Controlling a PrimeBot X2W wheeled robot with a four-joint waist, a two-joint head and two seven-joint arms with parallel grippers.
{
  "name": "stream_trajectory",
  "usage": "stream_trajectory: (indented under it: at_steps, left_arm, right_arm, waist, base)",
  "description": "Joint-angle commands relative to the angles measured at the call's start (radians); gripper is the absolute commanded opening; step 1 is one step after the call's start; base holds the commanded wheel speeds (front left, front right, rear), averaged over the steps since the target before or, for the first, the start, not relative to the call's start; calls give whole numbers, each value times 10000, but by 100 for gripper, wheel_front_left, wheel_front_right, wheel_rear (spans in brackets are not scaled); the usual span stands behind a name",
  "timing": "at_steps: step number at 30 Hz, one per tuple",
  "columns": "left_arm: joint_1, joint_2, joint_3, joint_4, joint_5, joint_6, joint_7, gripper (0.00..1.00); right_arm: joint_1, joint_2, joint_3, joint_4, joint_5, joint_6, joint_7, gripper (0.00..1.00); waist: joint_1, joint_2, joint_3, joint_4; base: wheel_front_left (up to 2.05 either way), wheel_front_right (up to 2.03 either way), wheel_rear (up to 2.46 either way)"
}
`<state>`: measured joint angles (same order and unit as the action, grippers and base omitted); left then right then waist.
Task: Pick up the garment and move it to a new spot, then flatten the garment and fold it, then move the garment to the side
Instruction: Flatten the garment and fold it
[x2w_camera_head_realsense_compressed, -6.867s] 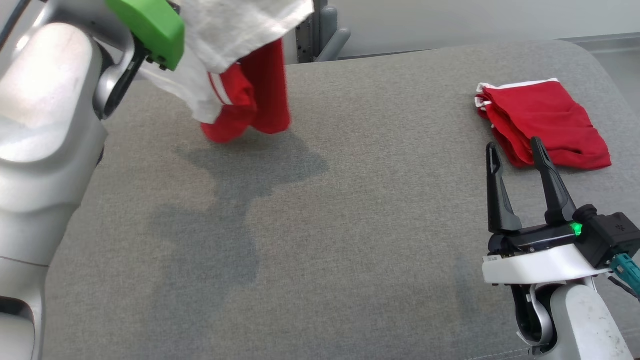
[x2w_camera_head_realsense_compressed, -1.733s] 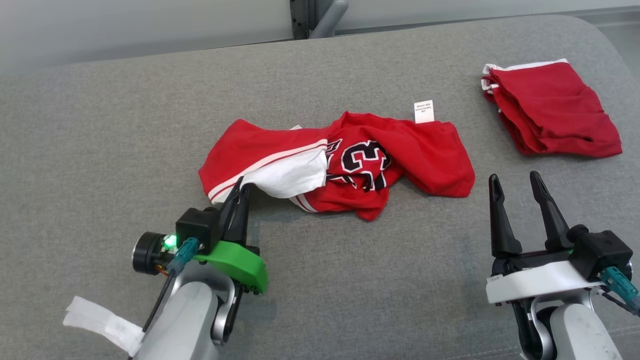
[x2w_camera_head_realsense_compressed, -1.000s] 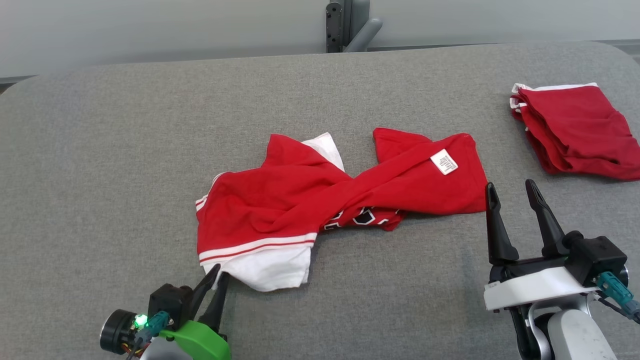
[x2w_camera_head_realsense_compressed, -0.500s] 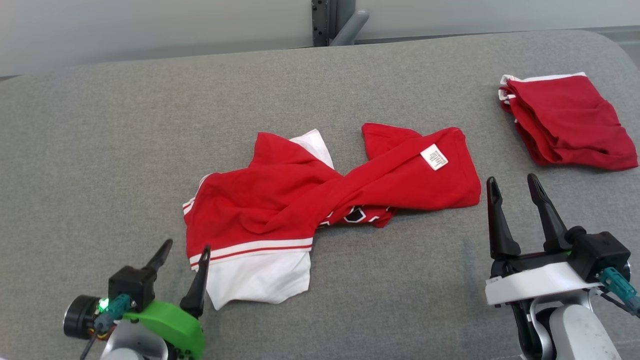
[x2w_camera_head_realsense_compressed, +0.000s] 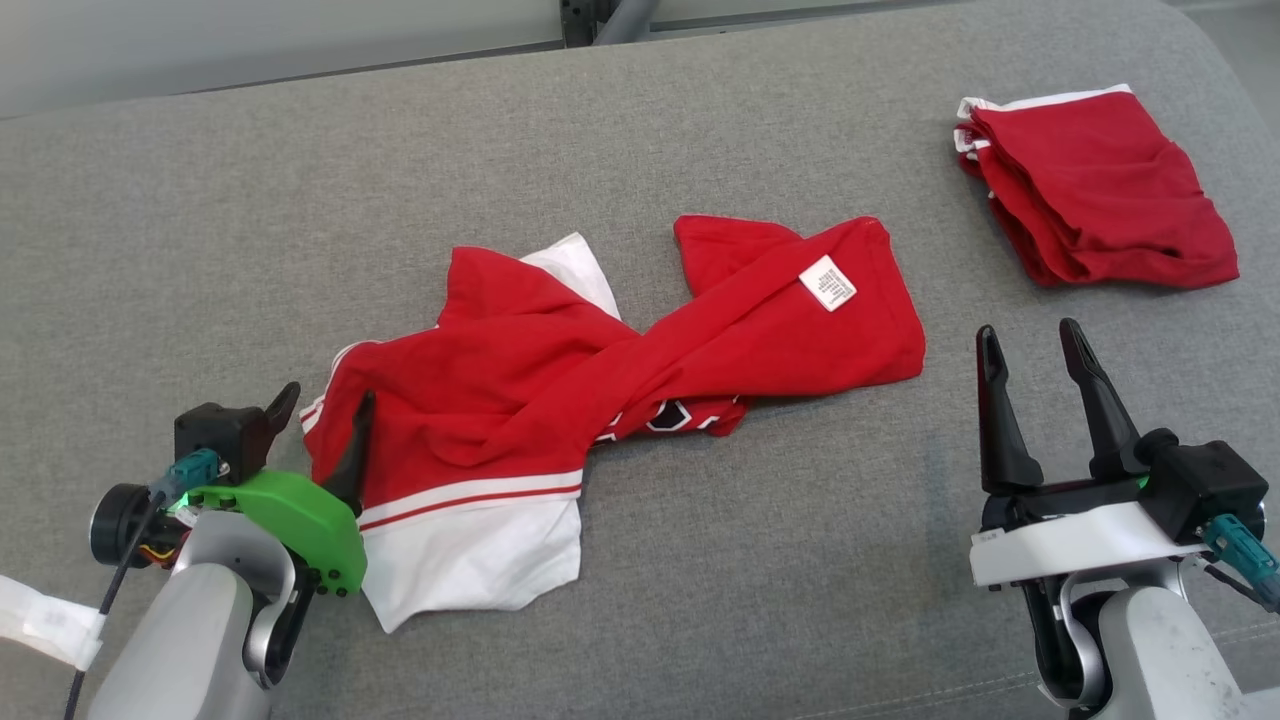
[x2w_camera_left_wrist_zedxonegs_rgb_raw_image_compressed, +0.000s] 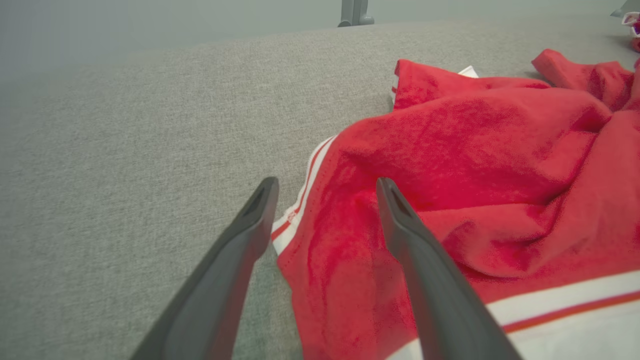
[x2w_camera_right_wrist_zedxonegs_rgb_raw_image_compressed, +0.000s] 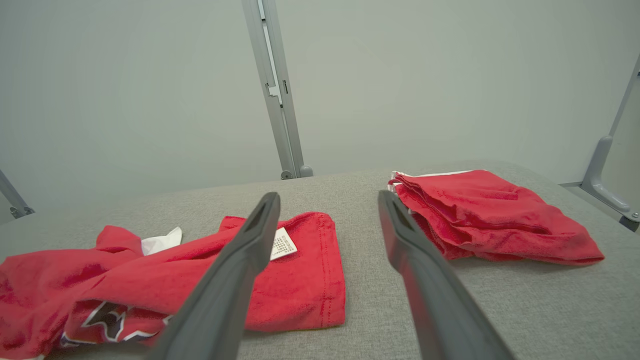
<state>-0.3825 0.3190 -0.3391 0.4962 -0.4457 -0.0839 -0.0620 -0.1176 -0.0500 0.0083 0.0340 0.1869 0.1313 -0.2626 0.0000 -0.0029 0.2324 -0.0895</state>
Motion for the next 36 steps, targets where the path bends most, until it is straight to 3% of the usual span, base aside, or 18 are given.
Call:
stream_trajectory:
  at_steps: [1, 3, 4, 5, 6, 15, 27, 32, 33, 34, 35, 36]
  left_arm:
    - [-213, 37, -21, 181, -46, -50, -3, 100]
    - [-510, -4, -90, 674, -115, -142, 1, 98]
    - [-630, -49, -150, 895, -150, -196, 11, 47]
    - [-733, -67, -214, 1073, -149, -227, -8, 10]
    - [-838, -81, -263, 1221, -167, -262, -83, 0]
    - [-1787, 100, -115, 2129, 16, -24, -1160, 0]
    - [-3627, 767, -24, 3224, 433, 82, -1635, 0]
    - [-4025, 631, -11, 3626, 400, 87, -1799, 0]
    - [-4056, 578, 11, 3665, 377, 112, -1845, 20]
    - [-4051, 519, 23, 3695, 362, 130, -1891, 71]
    - [-4024, 458, 32, 3697, 358, 132, -1934, 98]
    - [-3956, 413, 66, 3684, 349, 157, -1970, 100]
  right_arm:
    - [-132, -11, -20, -17, -43, -11, -27, 100]
    - [-176, -11, -2, -39, -21, -11, -27, 100]
    - [-183, -11, -8, -50, -8, -11, -27, 100]
    - [-184, -12, -21, -61, 3, -11, -27, 100]
    - [-190, -11, -54, -73, 7, -11, -27, 100]
    - [-302, -9, -111, -203, 44, -11, -27, 100]
    - [-454, -11, 10, -185, 96, -11, -27, 100]
    - [-527, -11, -9, -156, 149, -11, -27, 100]
    - [-542, -11, -25, -147, 164, -11, -27, 100]
    - [-554, -11, -49, -132, 165, -11, -27, 100]
    - [-551, -11, -78, -119, 158, -11, -27, 100]
    - [-539, -9, -90, -101, 154, -11, -27, 100]
  waist:
    - [0, 29, 225, -198]
    - [0, 29, 322, -272]
    - [0, 29, 360, -299]
    - [0, 29, 400, -324]
    - [0, 29, 437, -337]
    - [0, 29, 768, -409]
    - [0, 29, 1136, -778]
    - [0, 29, 1201, -795]
    - [0, 29, 1205, -778]
    - [0, 29, 1198, -748]
    - [0, 29, 1178, -704]
    - [0, 29, 1146, -660]
  base:
    - [0, 0, 0]
    - [0, 0, 0]
    - [0, 0, 0]
    - [0, 0, 0]
    - [0, 0, 0]
    - [0, 0, 0]
    - [0, 0, 0]
    - [0, 0, 0]
    - [0, 0, 0]
    - [0, 0, 0]
    - [0, 0, 0]
    - [0, 0, 0]
